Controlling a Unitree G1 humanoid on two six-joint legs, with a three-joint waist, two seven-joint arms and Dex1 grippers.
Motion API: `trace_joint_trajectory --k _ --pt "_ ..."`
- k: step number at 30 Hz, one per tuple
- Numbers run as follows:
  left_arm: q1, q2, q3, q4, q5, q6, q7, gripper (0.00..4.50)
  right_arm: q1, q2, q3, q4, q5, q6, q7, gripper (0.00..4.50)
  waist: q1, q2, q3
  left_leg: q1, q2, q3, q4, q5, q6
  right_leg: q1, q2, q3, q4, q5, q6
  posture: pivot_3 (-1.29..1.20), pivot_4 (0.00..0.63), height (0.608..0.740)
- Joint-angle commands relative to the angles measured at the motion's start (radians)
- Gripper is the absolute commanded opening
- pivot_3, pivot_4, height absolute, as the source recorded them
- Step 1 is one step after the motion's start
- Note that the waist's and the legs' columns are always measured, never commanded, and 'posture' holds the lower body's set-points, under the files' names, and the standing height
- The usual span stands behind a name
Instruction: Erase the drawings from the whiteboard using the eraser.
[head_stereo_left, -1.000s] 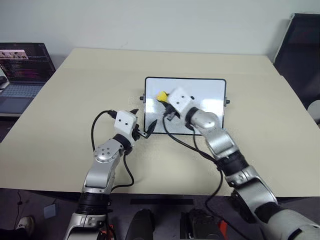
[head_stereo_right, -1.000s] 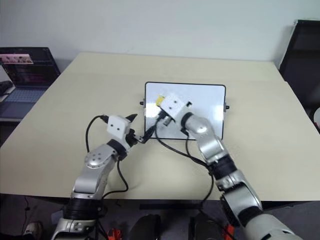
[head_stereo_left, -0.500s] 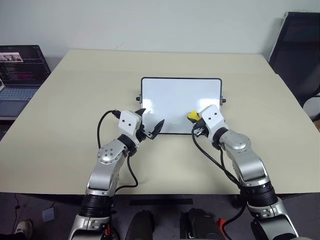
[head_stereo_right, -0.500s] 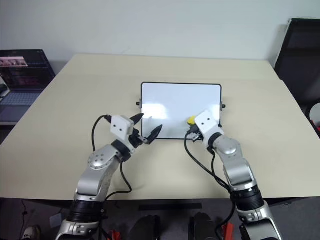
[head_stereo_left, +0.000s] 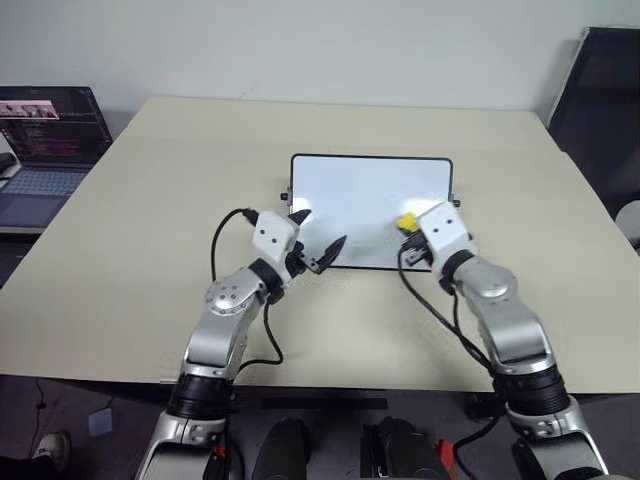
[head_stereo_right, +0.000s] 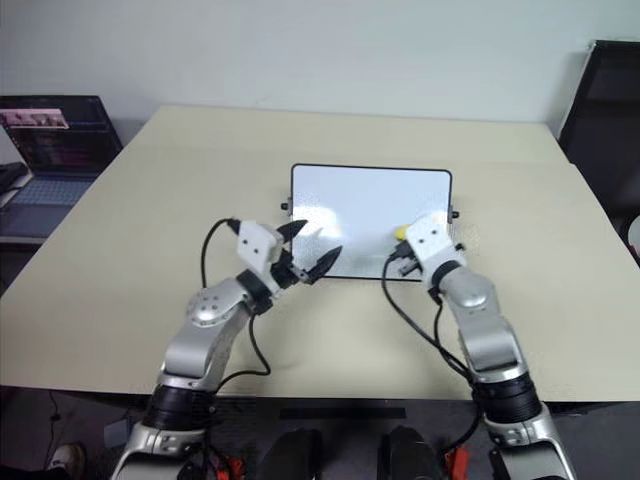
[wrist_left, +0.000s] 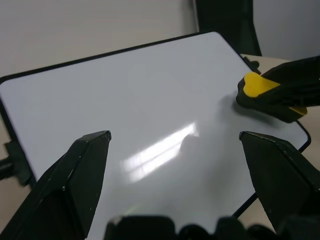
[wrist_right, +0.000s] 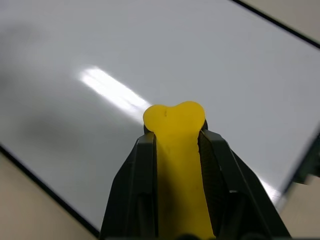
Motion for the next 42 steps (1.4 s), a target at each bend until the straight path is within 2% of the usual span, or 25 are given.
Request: trace_joint_trajectory --k 1,8,10,15,18,31,42 --pt "-0.034 -0.031 -0.030 0.018 -0.051 -0.029 -0.077 4.50 0.036 -0.069 -0.090 -0.102 -0.017 0.052 -0.004 0.87 -0.002 0.000 0.000 0.000 0.000 0.000 0.000 0.000 0.000 0.000 0.000 0.000 0.000 0.000 0.000 0.00 0.150 0.740" --pt "-0.082 -0.062 -0.098 0.099 -0.112 -0.026 -0.266 4.50 0.069 -0.147 -0.189 -0.183 -0.014 0.235 -0.007 0.87 -0.011 0.000 0.000 0.001 0.000 0.001 0.000 0.000 0.000 0.000 0.003 0.002 0.001 -0.001 0.002 0.00 0.150 0.740" --pt "-0.099 -0.064 -0.118 0.123 -0.125 -0.018 -0.325 4.50 0.066 -0.135 -0.214 -0.197 0.001 0.306 -0.013 0.87 -0.010 0.000 0.000 0.001 -0.001 0.001 0.000 0.000 0.000 0.000 0.004 0.001 0.001 -0.002 0.002 0.00 0.150 0.740" --pt "-0.127 -0.063 -0.161 0.190 -0.116 -0.050 -0.438 4.50 -0.003 -0.004 -0.343 -0.220 0.048 0.562 -0.075 0.87 -0.010 0.001 0.000 0.001 0.000 0.000 0.000 0.000 0.000 0.000 0.004 0.003 0.001 -0.001 0.001 0.00 0.150 0.740" --pt "-0.126 -0.062 -0.167 0.196 -0.122 -0.048 -0.473 4.50 -0.030 0.025 -0.384 -0.220 0.071 0.641 -0.085 0.87 -0.009 0.001 0.000 0.001 0.000 0.000 0.000 0.000 0.000 0.000 0.004 0.003 0.001 -0.001 0.001 0.00 0.150 0.740" --pt "-0.151 0.005 -0.145 0.298 -0.060 -0.166 -0.524 4.50 -0.084 -0.022 -0.475 -0.084 0.210 0.687 -0.043 0.87 -0.009 0.001 0.000 0.001 0.000 0.001 0.000 0.000 0.000 0.000 0.004 0.002 0.001 -0.001 0.001 0.00 0.150 0.740" --pt "-0.151 0.001 -0.152 0.285 -0.049 -0.184 -0.510 4.50 -0.062 -0.044 -0.460 -0.040 0.257 0.691 -0.057 0.87 -0.008 0.001 0.000 0.001 0.000 0.001 0.000 0.000 0.000 0.000 0.003 0.002 0.001 -0.001 0.001 0.00 0.150 0.740"
